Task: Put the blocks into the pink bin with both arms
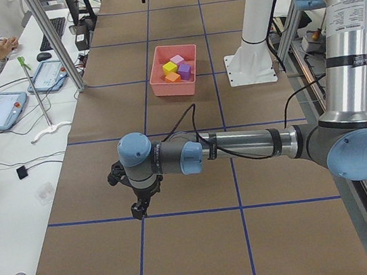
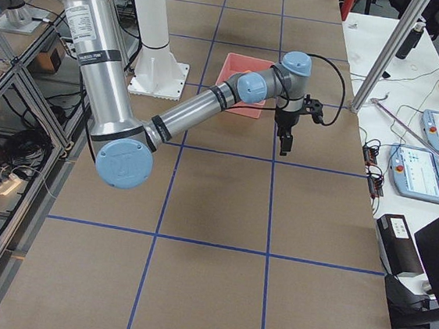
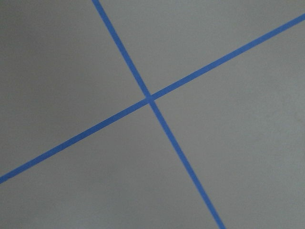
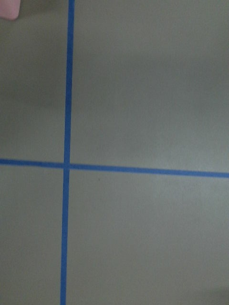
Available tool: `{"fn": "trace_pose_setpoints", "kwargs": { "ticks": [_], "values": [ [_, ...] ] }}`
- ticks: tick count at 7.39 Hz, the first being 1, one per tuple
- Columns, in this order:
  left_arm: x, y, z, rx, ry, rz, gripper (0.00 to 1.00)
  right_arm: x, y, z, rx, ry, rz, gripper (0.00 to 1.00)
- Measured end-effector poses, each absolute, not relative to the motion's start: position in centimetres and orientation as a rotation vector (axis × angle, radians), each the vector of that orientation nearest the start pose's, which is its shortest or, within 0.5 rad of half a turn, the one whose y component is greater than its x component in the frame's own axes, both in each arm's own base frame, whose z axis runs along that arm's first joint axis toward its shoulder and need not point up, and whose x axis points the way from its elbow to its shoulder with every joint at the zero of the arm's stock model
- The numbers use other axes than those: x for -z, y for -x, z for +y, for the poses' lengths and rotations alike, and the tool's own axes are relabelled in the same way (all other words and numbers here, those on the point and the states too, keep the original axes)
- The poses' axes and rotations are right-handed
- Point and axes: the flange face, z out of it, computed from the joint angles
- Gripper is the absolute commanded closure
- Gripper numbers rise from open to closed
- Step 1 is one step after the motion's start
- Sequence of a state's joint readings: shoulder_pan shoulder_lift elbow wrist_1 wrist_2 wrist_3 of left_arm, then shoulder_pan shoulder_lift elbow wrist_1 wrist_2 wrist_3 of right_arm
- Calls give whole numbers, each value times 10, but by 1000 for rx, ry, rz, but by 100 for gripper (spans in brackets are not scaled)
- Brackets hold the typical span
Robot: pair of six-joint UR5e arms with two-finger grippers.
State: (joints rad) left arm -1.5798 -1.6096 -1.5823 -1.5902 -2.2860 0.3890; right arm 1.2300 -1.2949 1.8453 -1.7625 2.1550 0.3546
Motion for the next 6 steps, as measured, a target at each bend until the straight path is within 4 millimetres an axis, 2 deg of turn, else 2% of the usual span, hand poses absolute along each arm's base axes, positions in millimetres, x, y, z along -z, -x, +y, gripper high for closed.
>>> {"fn": "trace_pose_setpoints", "kwargs": {
  "ticks": [2,4,6],
  "values": [
    [-653,79,-499,-314,-140,695,0,-476,52,-555,86,-81,-650,0],
    [-656,79,-490,-125,-66,710,0,-542,9,-538,156,-38,-635,0],
    [-650,78,-490,-21,-40,737,0,-601,-34,-517,219,-7,-630,0]
  ]
}}
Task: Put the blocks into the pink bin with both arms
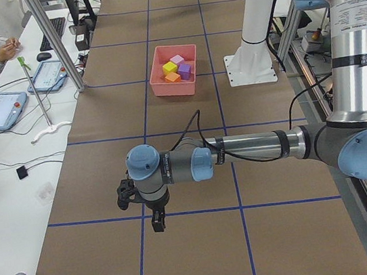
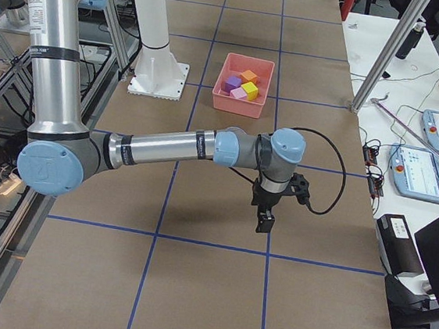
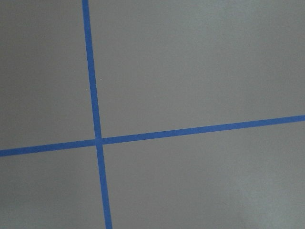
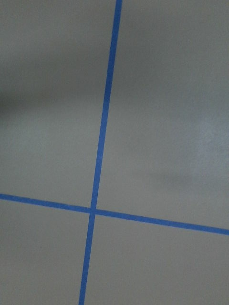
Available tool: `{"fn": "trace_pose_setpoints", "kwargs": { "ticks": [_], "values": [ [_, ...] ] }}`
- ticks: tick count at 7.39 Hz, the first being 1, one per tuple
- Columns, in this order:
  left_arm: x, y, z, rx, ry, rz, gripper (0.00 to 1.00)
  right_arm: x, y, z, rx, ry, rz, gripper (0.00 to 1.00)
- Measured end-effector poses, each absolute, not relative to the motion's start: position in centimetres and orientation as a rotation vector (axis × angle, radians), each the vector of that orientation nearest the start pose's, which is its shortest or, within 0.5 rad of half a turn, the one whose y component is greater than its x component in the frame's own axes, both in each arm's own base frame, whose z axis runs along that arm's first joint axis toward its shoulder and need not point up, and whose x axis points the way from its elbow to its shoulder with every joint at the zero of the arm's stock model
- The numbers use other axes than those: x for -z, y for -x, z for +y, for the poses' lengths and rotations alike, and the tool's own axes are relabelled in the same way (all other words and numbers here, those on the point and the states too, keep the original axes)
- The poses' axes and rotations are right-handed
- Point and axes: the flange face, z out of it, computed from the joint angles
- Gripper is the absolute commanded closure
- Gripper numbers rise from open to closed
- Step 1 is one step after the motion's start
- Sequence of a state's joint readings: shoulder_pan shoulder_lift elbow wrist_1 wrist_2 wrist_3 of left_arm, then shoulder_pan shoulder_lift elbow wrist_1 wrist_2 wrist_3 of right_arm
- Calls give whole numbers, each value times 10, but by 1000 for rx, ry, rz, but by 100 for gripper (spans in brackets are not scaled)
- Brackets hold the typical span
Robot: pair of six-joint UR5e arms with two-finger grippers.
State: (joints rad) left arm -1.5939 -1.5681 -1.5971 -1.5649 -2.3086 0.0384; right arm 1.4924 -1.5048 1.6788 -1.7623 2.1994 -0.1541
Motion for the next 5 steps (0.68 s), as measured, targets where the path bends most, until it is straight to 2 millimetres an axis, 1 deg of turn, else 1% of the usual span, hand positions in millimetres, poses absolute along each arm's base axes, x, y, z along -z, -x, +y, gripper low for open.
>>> {"fn": "trace_pose_setpoints", "kwargs": {
  "ticks": [1,2,3,5],
  "values": [
    [-646,77,-491,-9,-41,743,0,-625,-53,-499,204,18,-632,0],
    [-644,76,-491,-9,-44,744,0,-639,-68,-486,179,31,-634,0],
    [-641,76,-492,-13,-50,743,0,-644,-77,-479,161,35,-635,0],
    [-637,76,-490,-24,-62,737,0,-649,-82,-475,146,40,-635,0]
  ]
}}
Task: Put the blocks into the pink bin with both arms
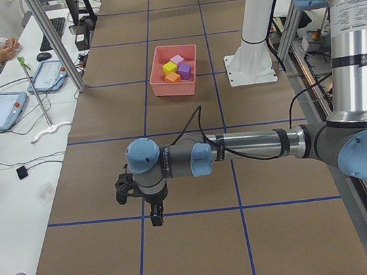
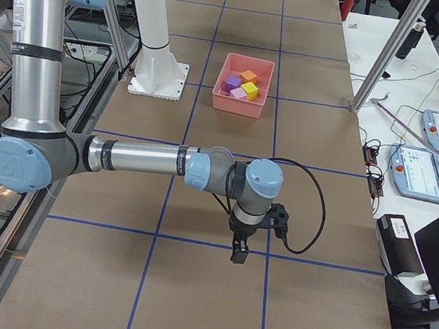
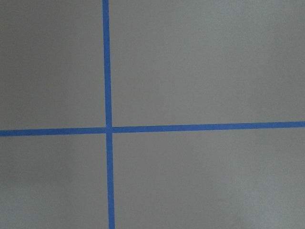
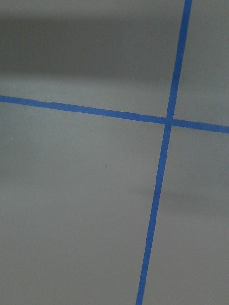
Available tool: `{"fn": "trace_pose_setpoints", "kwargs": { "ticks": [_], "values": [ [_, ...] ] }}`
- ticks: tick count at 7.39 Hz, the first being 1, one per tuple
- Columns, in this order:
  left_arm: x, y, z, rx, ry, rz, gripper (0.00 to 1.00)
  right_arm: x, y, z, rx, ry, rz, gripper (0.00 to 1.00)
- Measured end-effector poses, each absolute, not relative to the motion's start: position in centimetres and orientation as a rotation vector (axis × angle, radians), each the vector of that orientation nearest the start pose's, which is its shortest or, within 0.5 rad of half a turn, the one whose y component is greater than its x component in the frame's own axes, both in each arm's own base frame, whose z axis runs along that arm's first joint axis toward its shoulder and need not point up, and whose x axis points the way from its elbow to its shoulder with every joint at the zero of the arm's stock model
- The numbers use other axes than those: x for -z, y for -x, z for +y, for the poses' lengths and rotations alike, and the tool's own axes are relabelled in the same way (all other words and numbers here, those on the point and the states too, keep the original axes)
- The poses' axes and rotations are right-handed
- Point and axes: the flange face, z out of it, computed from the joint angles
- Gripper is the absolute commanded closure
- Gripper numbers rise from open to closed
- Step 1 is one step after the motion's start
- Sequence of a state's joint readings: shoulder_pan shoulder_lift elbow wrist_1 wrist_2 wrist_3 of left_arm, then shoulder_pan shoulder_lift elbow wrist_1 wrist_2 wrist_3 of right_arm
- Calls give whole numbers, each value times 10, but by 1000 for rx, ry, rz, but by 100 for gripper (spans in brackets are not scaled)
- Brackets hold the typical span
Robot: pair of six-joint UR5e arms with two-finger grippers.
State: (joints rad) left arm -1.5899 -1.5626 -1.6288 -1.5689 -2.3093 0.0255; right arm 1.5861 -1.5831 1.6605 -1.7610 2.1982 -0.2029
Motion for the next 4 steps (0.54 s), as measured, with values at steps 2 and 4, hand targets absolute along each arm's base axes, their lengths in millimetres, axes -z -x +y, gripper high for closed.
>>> {"fn": "trace_pose_setpoints", "kwargs": {
  "ticks": [2,4],
  "values": [
    [-643,75,-478,-68,-85,733,0,-649,-83,-474,142,41,-636,0],
    [-658,75,-461,-76,-75,732,0,-652,-83,-472,139,47,-638,0]
  ]
}}
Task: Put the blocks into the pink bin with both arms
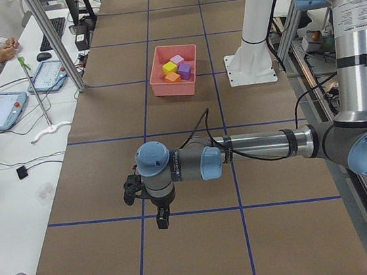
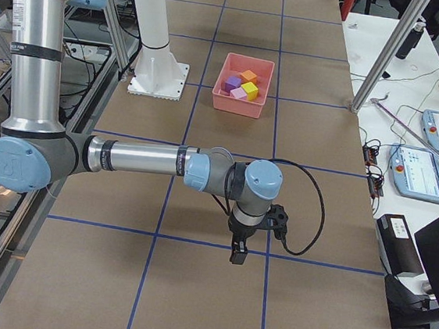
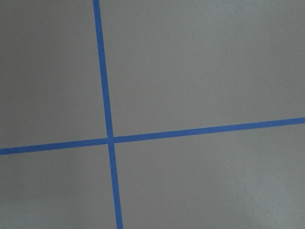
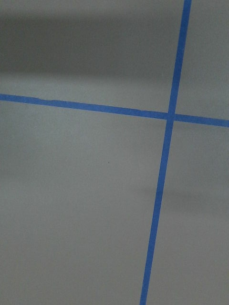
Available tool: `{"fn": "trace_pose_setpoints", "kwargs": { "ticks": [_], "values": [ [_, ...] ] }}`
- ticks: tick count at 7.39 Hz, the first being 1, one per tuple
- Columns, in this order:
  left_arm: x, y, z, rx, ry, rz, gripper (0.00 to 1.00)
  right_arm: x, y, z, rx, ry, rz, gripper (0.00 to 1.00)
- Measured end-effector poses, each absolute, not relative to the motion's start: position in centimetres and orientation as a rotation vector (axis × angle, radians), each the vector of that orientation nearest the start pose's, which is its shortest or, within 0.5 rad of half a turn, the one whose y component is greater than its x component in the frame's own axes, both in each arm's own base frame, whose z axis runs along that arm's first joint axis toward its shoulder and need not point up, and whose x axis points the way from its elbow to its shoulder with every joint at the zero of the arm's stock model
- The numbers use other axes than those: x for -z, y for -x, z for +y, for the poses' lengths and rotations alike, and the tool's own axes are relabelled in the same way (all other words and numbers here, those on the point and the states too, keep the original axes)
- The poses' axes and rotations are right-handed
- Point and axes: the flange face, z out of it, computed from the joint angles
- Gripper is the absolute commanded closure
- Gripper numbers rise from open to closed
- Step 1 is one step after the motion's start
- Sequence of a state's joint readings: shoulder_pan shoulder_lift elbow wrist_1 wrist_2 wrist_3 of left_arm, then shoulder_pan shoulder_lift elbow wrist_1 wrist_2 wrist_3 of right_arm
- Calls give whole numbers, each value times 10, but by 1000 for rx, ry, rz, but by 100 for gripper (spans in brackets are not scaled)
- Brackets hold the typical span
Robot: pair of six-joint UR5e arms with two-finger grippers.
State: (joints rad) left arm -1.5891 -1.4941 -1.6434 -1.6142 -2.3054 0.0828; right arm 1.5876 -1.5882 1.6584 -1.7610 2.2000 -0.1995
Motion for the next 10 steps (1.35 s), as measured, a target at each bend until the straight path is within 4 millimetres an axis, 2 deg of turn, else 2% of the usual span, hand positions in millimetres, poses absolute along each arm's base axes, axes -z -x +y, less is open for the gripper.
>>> {"fn": "trace_pose_setpoints", "kwargs": {
  "ticks": [2,5,8,10],
  "values": [
    [-675,75,-436,-71,-60,734,0,-657,-82,-466,134,58,-646,0],
    [-687,74,-420,-65,-43,738,0,-659,-81,-463,132,61,-657,0],
    [-683,74,-418,-68,-52,739,0,-656,-78,-462,128,56,-697,0],
    [-673,74,-420,-76,-71,737,0,-658,-77,-460,125,60,-708,0]
  ]
}}
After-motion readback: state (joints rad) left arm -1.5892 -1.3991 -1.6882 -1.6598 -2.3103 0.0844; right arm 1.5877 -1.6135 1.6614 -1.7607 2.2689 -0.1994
